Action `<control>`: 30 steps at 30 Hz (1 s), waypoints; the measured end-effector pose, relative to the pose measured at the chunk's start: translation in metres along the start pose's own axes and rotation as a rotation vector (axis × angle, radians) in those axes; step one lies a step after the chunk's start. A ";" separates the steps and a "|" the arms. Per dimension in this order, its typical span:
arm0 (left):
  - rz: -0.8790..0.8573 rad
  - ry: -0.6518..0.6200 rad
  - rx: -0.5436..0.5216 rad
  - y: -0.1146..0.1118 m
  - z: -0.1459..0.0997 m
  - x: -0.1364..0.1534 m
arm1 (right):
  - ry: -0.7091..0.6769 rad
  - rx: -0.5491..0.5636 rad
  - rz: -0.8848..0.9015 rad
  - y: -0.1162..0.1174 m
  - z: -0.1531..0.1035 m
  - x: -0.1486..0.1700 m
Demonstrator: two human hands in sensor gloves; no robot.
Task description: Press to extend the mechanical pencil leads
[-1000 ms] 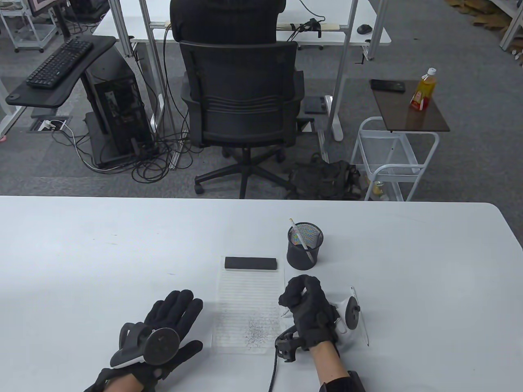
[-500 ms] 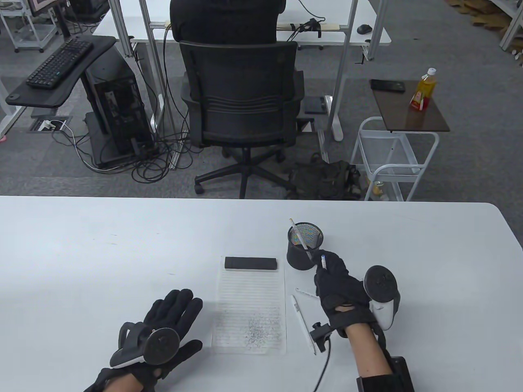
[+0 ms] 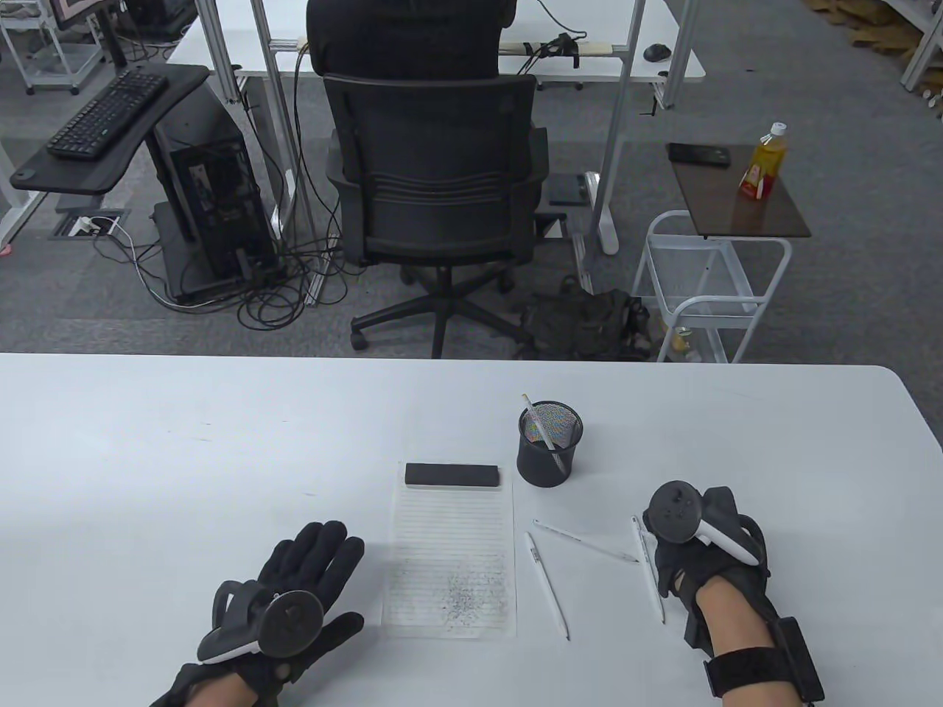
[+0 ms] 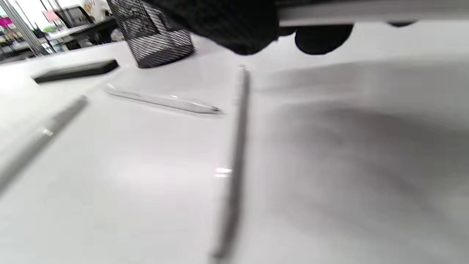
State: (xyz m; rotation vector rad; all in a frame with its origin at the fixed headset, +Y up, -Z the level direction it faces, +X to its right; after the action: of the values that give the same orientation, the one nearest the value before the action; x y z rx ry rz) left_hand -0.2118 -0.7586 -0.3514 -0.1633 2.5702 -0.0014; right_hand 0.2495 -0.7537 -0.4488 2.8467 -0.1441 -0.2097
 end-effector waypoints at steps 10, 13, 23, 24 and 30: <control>-0.004 0.003 0.003 0.000 0.000 0.001 | -0.011 0.013 -0.211 0.010 0.012 -0.002; -0.003 0.003 0.002 0.000 0.000 0.001 | -0.005 0.005 -0.233 0.010 0.015 -0.003; -0.004 0.006 0.002 0.000 0.000 0.002 | 0.006 -0.016 -0.302 0.015 0.025 -0.002; -0.004 0.007 0.003 0.000 0.000 0.002 | -0.001 -0.002 -0.308 0.015 0.025 -0.003; -0.002 0.007 0.004 0.000 0.000 0.002 | -0.015 0.001 -0.336 0.015 0.026 -0.007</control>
State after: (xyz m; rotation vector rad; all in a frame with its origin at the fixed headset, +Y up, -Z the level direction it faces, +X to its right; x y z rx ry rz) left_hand -0.2138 -0.7584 -0.3522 -0.1651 2.5770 -0.0075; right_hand 0.2377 -0.7739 -0.4689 2.8537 0.3338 -0.2990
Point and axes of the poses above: the tracker on the back of each hand, its own x axis roughly to the little-finger side, its own z axis roughly from the wrist to the fingertips, y = z × x, the point moved 5 cm from there along z, roughly from the wrist to the fingertips, and after that the axes turned 2 degrees about -y, right-handed, at the moved point
